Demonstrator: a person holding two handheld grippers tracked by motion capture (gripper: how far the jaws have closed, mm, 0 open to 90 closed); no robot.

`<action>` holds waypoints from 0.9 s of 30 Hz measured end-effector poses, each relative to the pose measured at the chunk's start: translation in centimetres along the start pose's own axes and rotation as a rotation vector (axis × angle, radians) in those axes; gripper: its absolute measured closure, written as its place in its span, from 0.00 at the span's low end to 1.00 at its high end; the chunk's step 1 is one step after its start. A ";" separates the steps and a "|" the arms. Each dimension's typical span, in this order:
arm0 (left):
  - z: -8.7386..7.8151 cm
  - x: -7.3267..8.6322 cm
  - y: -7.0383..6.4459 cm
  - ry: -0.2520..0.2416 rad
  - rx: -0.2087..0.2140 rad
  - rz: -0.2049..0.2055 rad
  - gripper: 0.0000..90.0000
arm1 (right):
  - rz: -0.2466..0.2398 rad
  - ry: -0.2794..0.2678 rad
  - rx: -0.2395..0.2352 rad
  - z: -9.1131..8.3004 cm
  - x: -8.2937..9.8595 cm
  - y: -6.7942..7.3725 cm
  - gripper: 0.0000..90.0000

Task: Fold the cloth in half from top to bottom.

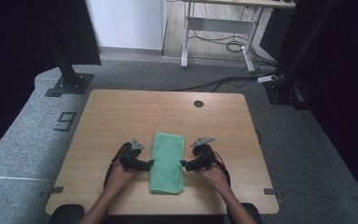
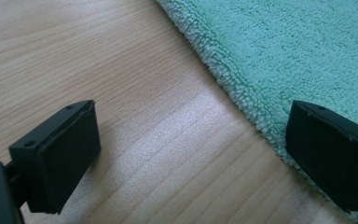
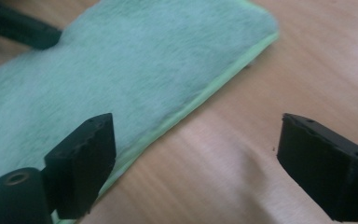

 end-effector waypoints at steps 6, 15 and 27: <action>0.0 0.0 0.0 -0.001 0.000 -0.001 0.04 | 0.016 -0.001 -0.001 0.6 -1.2 -1.2 0.21; 0.0 0.0 0.0 0.000 0.000 -0.001 0.04 | 0.018 -0.014 -0.009 1.8 -3.2 -2.3 0.35; 0.0 0.0 0.0 0.000 0.001 -0.001 0.04 | 0.019 -0.013 -0.008 3.1 -4.9 -3.7 0.56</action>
Point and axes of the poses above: each handheld gripper's, and its own axes: z roughly forward along the jaws, x roughly out of its underside, y roughly to its left, the point moved 6 cm from there along z, roughly forward along the jaws, and after that the axes turned 8 degrees about y, right-handed, at the moved point
